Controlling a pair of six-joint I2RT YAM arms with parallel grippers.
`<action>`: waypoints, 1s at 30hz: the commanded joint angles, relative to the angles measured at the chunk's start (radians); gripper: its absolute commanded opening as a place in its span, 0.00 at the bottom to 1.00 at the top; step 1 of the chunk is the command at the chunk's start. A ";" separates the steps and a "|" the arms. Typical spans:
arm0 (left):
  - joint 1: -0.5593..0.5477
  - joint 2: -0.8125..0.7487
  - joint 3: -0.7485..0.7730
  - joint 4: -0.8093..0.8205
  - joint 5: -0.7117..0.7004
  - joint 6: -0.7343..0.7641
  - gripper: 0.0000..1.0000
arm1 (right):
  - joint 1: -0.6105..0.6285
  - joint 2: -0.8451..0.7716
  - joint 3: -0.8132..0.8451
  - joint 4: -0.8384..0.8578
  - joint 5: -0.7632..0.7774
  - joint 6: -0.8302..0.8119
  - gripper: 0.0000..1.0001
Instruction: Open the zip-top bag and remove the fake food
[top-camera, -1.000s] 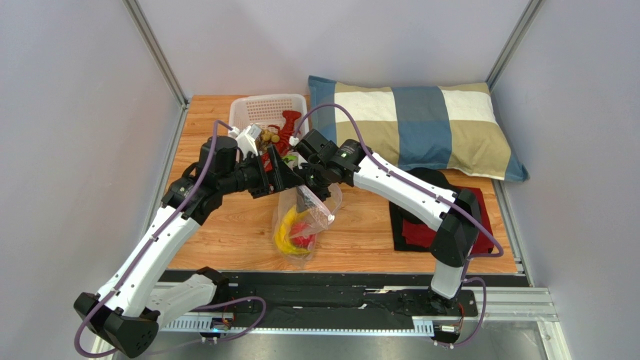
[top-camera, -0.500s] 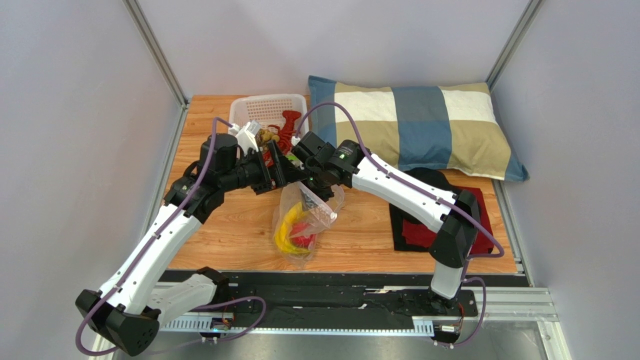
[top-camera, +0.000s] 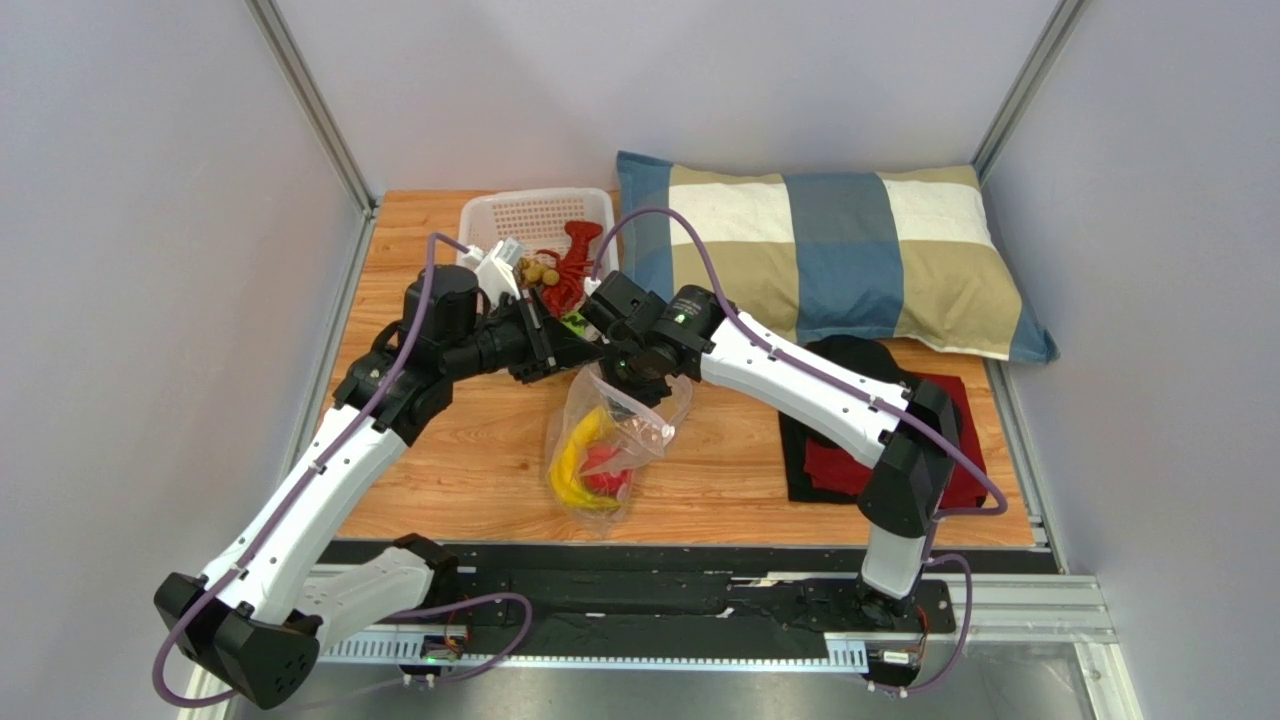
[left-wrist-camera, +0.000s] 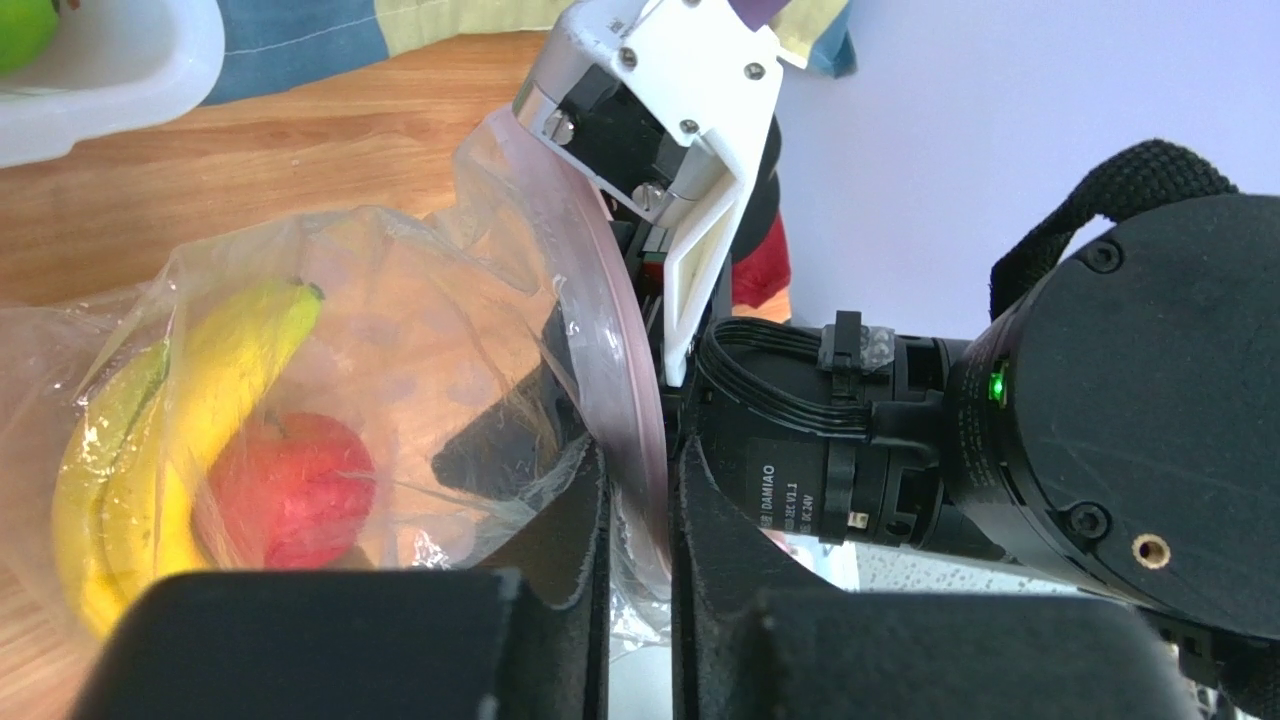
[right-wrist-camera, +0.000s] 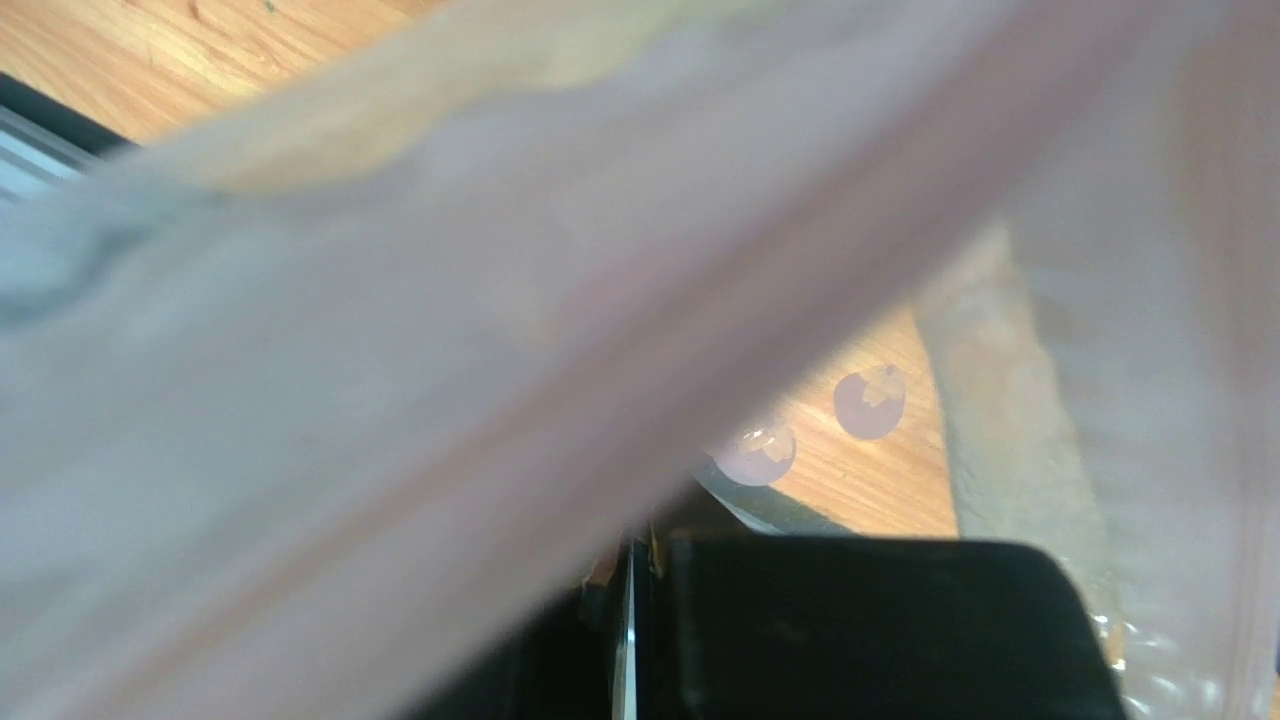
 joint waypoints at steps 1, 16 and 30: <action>0.004 -0.019 -0.013 -0.047 -0.023 0.058 0.02 | -0.006 -0.052 0.007 -0.023 0.054 -0.007 0.00; 0.004 -0.086 -0.013 -0.079 0.005 0.127 0.00 | -0.089 -0.149 -0.215 0.103 -0.134 -0.026 0.00; 0.004 -0.065 -0.056 0.151 0.115 0.035 0.00 | -0.058 -0.098 -0.135 0.183 -0.279 0.023 0.35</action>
